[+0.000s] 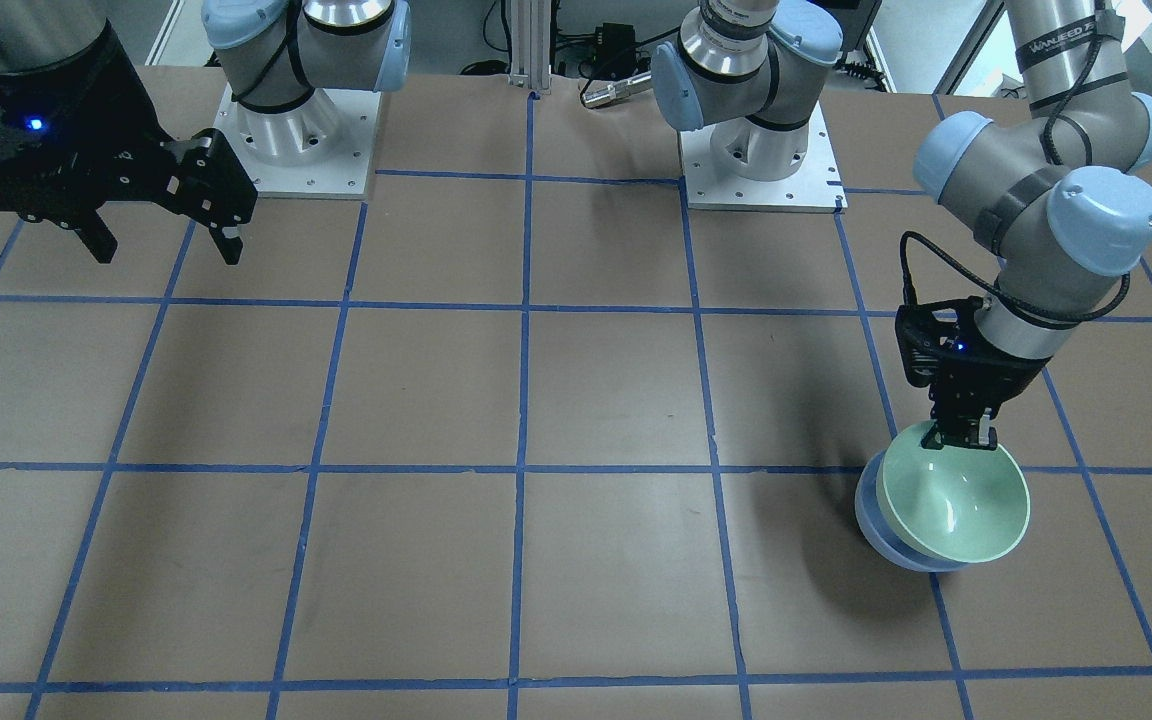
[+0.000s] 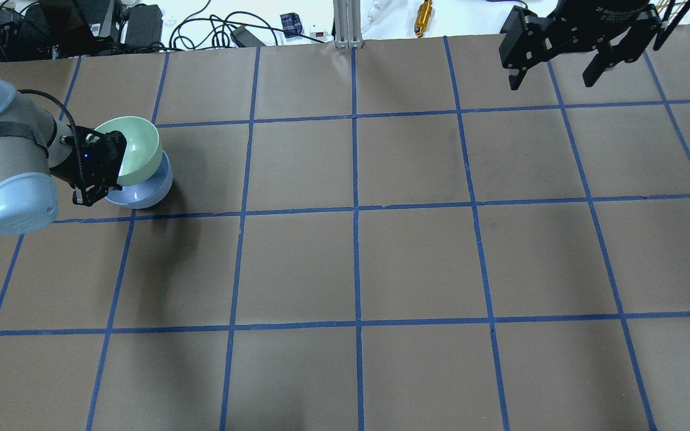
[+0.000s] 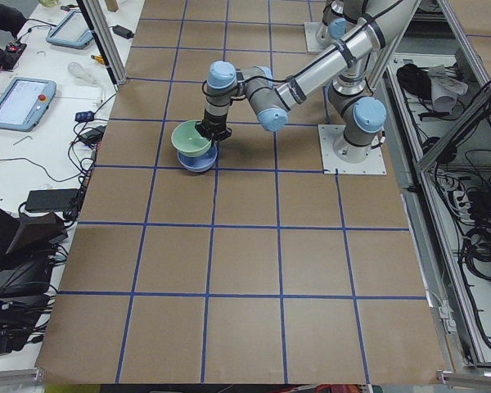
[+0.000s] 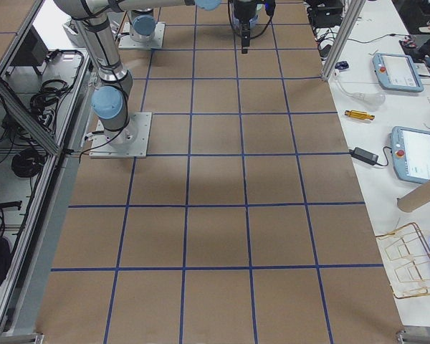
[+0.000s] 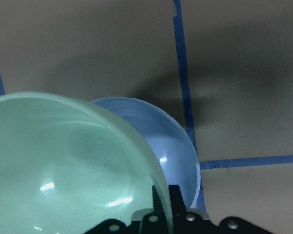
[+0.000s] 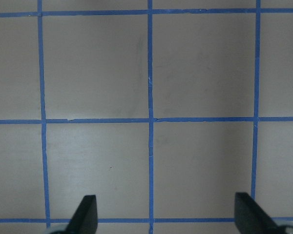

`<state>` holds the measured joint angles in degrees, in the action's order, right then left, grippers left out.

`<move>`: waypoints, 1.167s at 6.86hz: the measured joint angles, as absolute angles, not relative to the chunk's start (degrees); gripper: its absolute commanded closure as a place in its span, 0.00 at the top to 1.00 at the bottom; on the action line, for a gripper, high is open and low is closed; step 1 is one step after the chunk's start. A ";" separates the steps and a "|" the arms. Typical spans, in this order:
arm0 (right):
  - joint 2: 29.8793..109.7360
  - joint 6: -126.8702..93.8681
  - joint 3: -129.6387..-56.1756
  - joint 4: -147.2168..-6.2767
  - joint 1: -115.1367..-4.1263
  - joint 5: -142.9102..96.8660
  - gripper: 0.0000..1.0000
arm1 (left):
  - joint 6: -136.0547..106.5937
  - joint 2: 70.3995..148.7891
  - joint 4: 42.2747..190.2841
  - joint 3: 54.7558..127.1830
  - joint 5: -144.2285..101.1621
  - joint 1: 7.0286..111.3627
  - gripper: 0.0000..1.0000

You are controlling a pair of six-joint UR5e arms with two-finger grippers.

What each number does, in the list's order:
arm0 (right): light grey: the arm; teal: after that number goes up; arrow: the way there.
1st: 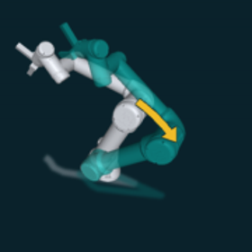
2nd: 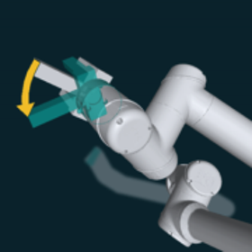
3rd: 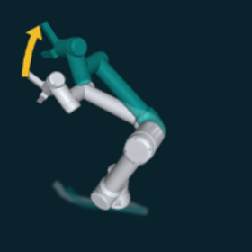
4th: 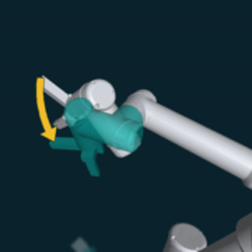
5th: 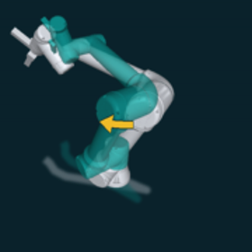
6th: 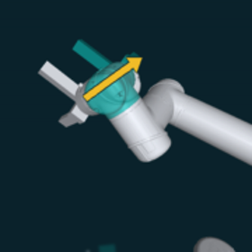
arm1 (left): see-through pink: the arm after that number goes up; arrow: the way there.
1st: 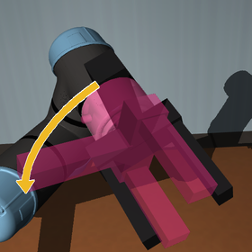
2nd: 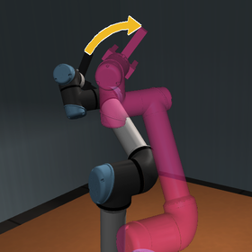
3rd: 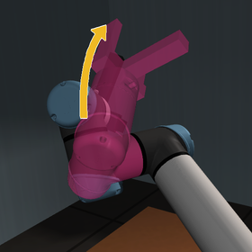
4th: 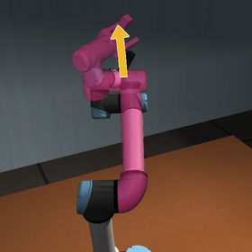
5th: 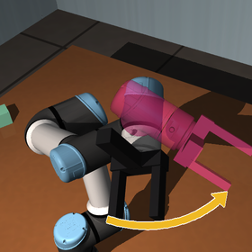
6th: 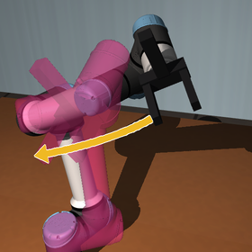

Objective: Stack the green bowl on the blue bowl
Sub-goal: 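Lower the green bowl into the blue bowl and open the left gripper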

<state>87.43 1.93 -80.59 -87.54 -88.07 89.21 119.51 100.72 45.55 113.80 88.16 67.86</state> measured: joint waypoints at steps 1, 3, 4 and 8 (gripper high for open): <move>87.40 1.93 -80.60 -87.54 -88.07 89.21 1.00 | 119.99 100.90 43.68 115.29 88.19 67.58 0.00; 87.37 1.93 -80.59 -87.54 -88.07 89.21 1.00 | 121.33 101.41 41.50 116.80 88.14 66.41 0.00; 87.38 1.93 -80.60 -87.54 -88.07 89.21 1.00 | 121.64 101.56 41.19 116.99 88.10 66.09 0.00; 87.44 1.93 -80.60 -87.54 -88.07 89.21 1.00 | 121.40 102.45 41.04 117.07 87.58 65.92 0.93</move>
<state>87.44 1.93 -80.60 -87.54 -88.07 89.21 121.40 102.45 41.04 117.07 87.58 65.92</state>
